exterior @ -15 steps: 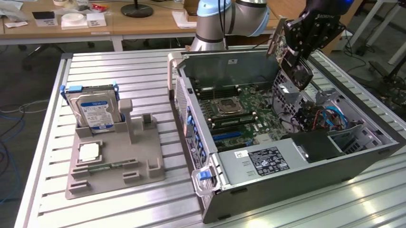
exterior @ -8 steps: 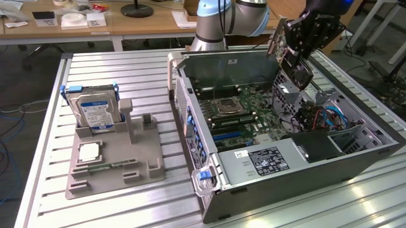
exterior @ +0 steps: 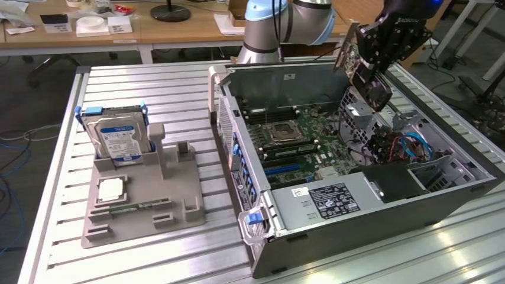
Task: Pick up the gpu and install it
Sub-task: 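Pick up the gpu and move the gpu toward the slot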
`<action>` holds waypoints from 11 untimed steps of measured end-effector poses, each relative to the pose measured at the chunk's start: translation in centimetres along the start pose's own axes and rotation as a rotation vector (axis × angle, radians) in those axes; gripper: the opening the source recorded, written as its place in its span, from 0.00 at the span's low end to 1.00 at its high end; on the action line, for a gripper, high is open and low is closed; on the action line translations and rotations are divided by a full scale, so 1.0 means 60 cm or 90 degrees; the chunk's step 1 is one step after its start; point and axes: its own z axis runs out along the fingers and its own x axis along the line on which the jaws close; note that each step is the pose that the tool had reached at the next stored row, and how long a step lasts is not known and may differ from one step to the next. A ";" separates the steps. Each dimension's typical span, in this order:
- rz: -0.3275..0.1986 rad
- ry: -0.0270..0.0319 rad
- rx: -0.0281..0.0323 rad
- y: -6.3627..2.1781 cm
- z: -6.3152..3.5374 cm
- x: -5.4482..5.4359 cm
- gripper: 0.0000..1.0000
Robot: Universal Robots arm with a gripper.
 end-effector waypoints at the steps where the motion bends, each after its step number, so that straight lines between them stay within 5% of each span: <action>1: 0.000 0.0000 0.0000 0.000 0.000 -0.002 0.27; 11: 0.000 0.0000 0.0000 0.001 0.000 -0.018 0.27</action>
